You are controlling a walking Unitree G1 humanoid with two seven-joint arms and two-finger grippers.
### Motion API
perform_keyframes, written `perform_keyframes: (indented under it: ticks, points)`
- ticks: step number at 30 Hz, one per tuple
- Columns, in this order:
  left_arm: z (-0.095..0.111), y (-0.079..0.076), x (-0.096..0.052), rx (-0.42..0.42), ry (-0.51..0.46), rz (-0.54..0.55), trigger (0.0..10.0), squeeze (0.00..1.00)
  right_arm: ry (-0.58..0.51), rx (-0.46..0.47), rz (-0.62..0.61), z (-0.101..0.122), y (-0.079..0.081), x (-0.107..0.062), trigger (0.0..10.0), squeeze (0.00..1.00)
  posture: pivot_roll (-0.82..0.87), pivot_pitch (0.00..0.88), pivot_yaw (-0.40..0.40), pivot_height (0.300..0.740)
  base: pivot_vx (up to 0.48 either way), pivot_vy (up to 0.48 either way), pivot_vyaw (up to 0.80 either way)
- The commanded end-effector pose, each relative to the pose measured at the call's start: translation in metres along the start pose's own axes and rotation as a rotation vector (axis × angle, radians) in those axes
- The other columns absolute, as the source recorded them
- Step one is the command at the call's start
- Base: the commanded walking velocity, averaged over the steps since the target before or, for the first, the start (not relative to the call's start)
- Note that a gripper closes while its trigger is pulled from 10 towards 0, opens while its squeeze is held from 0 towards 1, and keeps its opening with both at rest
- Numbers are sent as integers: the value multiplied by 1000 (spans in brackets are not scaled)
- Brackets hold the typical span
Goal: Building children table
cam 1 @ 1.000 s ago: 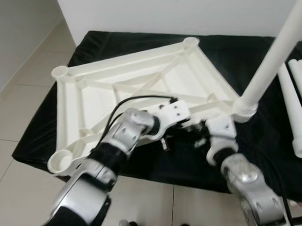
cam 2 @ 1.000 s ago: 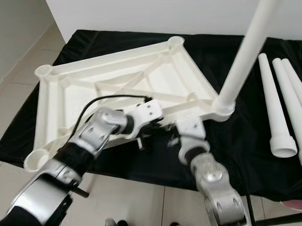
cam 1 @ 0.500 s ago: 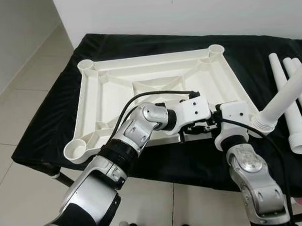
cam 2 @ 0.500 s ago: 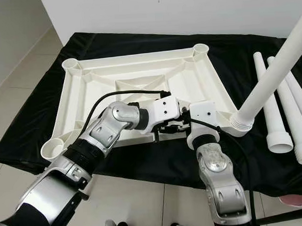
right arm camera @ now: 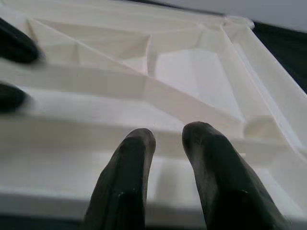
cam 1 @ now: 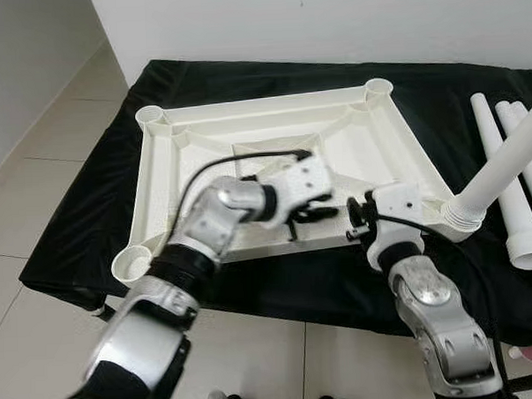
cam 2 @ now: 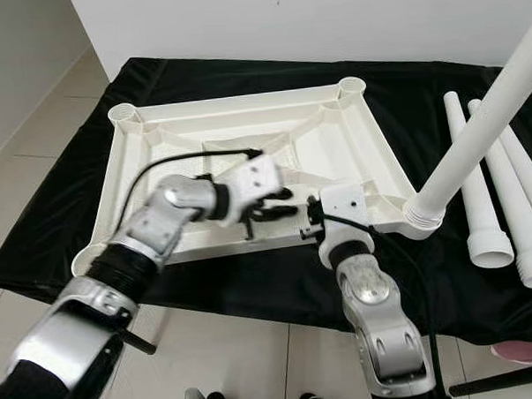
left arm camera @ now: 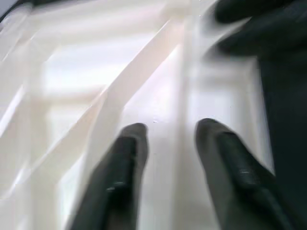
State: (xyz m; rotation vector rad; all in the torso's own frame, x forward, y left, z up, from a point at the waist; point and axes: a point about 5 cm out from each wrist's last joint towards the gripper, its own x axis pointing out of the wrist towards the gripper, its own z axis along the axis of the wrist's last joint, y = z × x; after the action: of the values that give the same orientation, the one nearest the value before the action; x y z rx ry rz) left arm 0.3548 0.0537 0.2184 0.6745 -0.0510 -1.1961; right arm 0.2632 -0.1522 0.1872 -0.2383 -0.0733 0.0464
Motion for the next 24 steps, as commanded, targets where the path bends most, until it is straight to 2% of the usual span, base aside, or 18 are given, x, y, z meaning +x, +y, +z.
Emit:
perform_keyframes:
  ticks: [1,2,3,4,5,6,8,10,15,18,20,23,24]
  points:
    - [-17,9,-26,-41,44,137,10000,1000,19,-5,-23,-4,-5,-8,10000,0,-29,167,58,740,0,0,0]
    - [-17,9,-26,-41,44,137,10000,1000,19,-5,-23,-4,-5,-8,10000,0,-29,167,58,740,0,0,0]
    - [-24,9,-45,-52,65,101,10000,1000,21,-4,-31,-5,-7,-13,10000,0,-27,167,57,740,0,0,0]
    - [-29,5,-63,-50,78,42,10000,722,2,1,-25,-3,-8,-17,10000,0,-21,168,52,740,0,0,0]
    - [-33,3,-77,-63,94,2,10000,0,-27,0,-11,0,-9,-21,10000,0,-13,169,46,740,0,0,0]
    - [-36,1,-86,-73,112,-25,10000,0,-59,6,3,5,-9,-24,10000,0,-8,171,44,740,0,0,0]
    - [-36,1,-86,-73,112,-25,10000,0,-59,6,3,5,-9,-24,10000,0,-8,171,44,740,0,0,0]
    - [-40,-2,-96,-92,127,-60,10000,0,-100,14,26,11,-9,-28,10000,0,-6,171,41,740,0,0,0]
    - [-41,-6,-97,-101,131,-91,10000,0,-123,21,59,16,-8,-31,10000,0,-9,173,40,740,0,0,0]
    - [-44,-9,-92,-112,138,-93,10000,0,-119,32,98,17,-6,-34,10000,0,-16,172,39,740,0,0,0]
    - [-46,-5,-79,-132,145,-45,10000,0,-95,33,123,13,-2,-36,10000,0,-24,172,41,740,0,0,0]
    - [-48,-3,-74,-140,149,-28,10000,0,-87,33,136,11,0,-36,10000,0,-26,173,42,740,0,0,0]
    - [-49,-2,-68,-159,158,-21,7686,0,-79,44,177,9,6,-38,10000,0,-29,174,44,740,0,0,0]
